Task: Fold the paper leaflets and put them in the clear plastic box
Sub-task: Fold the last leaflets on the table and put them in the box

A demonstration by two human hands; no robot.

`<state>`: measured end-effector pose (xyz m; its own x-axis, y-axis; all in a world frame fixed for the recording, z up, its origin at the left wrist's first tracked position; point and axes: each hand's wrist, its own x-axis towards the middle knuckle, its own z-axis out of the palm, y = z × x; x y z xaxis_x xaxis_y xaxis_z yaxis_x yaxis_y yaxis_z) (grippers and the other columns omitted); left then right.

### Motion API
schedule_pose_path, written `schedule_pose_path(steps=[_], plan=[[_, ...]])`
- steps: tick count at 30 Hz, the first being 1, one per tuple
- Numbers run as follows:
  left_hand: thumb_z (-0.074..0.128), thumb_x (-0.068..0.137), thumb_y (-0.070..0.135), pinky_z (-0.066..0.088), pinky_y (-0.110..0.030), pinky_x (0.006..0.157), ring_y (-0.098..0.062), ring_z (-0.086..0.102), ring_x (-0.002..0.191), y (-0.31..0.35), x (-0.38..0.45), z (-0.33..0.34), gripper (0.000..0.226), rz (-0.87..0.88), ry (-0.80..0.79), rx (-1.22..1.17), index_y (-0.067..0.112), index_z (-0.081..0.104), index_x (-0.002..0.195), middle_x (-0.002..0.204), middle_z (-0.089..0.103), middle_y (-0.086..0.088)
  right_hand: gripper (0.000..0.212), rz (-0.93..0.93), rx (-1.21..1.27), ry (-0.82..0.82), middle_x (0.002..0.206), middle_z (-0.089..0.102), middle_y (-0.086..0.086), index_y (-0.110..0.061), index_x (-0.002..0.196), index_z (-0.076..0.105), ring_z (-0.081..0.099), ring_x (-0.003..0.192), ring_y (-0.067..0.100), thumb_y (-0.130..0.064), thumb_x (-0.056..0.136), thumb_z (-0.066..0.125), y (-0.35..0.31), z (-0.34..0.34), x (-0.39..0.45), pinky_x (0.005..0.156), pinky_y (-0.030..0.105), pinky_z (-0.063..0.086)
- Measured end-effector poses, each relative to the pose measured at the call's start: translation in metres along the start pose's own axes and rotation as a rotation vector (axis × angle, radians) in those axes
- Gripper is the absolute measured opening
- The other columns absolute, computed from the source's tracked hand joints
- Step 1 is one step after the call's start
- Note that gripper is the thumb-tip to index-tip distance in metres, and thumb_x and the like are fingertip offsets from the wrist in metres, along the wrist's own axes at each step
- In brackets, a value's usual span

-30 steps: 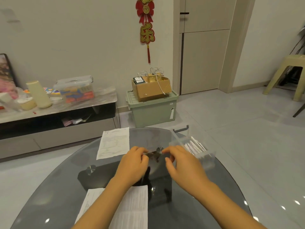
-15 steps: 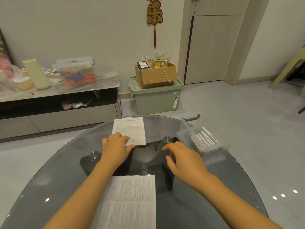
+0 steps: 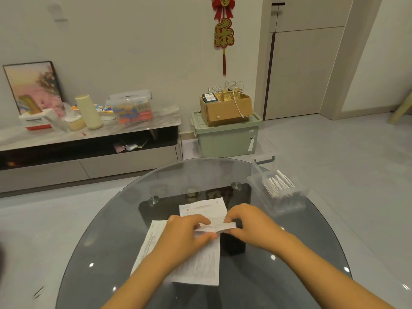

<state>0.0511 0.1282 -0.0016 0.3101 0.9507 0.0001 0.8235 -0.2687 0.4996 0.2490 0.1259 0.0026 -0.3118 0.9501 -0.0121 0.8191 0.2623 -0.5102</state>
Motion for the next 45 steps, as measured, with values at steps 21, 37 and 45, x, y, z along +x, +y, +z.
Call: schedule_pose_path(steps=[21,37,45], plan=[[0.056,0.092,0.025,0.017,-0.031,0.116,-0.014,0.003,0.143,-0.004,-0.044,0.015,0.072,-0.073,0.091,0.086,0.036,0.012,0.148,0.152,-0.004,0.01,0.057,0.244,0.177,0.038,0.085,0.063,0.002,-0.027,0.136,0.034,0.06,0.075,0.012,-0.025,0.087,0.063,-0.006,0.029,-0.009,0.072,0.03,0.054],[0.05,0.084,0.063,0.029,-0.011,0.093,0.002,0.039,0.112,-0.004,-0.046,0.023,0.042,0.135,0.024,0.179,0.039,0.043,0.119,0.125,0.044,0.024,0.016,0.474,0.88,-0.234,0.093,0.069,0.024,-0.004,0.108,0.052,0.068,0.068,0.029,-0.005,0.093,0.046,-0.031,0.01,-0.011,0.051,0.03,0.057],[0.049,0.092,0.041,0.032,-0.006,0.061,-0.002,0.044,0.077,-0.003,-0.047,0.021,0.013,0.105,0.081,0.013,0.033,0.039,0.093,0.1,0.042,0.02,0.02,0.23,0.743,0.06,0.1,0.067,0.003,-0.022,0.102,0.065,0.069,0.079,0.021,-0.009,0.091,0.054,-0.03,0.002,-0.015,0.05,0.026,0.052]])
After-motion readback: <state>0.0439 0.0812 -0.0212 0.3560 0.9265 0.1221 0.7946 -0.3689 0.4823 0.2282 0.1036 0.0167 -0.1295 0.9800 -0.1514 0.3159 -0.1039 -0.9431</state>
